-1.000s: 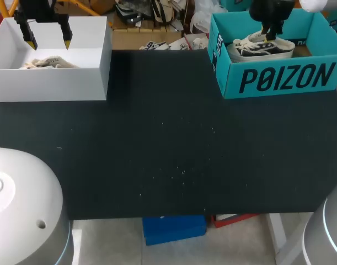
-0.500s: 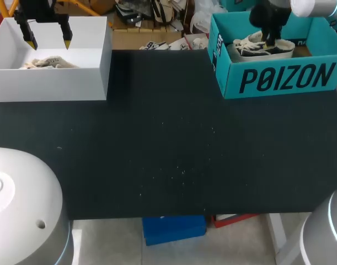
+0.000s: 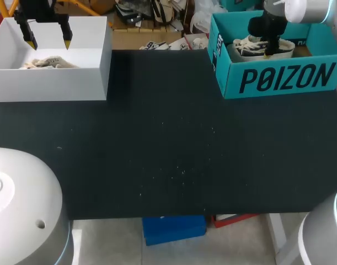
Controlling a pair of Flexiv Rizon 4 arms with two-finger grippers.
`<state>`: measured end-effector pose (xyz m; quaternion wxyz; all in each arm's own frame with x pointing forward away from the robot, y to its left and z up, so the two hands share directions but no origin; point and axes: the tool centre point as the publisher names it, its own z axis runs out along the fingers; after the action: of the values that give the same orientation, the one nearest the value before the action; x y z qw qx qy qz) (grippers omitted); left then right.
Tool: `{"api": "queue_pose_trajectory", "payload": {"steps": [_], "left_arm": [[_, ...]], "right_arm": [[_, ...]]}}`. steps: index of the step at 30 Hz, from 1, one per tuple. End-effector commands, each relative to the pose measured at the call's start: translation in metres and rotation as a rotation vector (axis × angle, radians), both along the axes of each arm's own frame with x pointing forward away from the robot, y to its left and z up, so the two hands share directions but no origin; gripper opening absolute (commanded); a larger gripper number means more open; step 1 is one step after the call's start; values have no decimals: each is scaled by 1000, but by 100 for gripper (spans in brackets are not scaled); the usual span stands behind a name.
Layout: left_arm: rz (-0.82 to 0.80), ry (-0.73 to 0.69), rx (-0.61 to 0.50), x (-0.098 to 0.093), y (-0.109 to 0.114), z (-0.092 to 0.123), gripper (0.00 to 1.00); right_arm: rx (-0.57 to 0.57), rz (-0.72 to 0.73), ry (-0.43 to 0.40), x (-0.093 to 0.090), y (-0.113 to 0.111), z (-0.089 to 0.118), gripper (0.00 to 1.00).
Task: Take the shoe out of the shoebox, open the shoe tongue, remove and reinsert the insole, then place the shoe into the shoebox
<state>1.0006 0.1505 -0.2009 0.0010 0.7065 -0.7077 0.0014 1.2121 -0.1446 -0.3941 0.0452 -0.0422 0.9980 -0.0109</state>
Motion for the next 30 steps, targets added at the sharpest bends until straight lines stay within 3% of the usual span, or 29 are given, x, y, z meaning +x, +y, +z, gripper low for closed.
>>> {"api": "queue_pose_trajectory", "payload": {"steps": [1,5,7,8,12,18,30], "left_arm": [[1,1,2,0,0,1,100],[1,1,2,0,0,1,100],[1,1,2,0,0,1,100],[1,1,2,0,0,1,100],[1,1,2,0,0,1,100],[1,1,2,0,0,1,100],[1,1,2,0,0,1,100]], "right_arm": [[-6,0,27,9,3,-14,42],[-15,-2,22,10,5,-22,38],[-22,-5,22,10,5,-24,5],[-27,-6,20,10,4,-25,0],[-43,-13,8,10,1,-26,0],[-53,-18,-10,11,-4,-11,0],[-74,-51,-88,-8,-25,59,0]]}}
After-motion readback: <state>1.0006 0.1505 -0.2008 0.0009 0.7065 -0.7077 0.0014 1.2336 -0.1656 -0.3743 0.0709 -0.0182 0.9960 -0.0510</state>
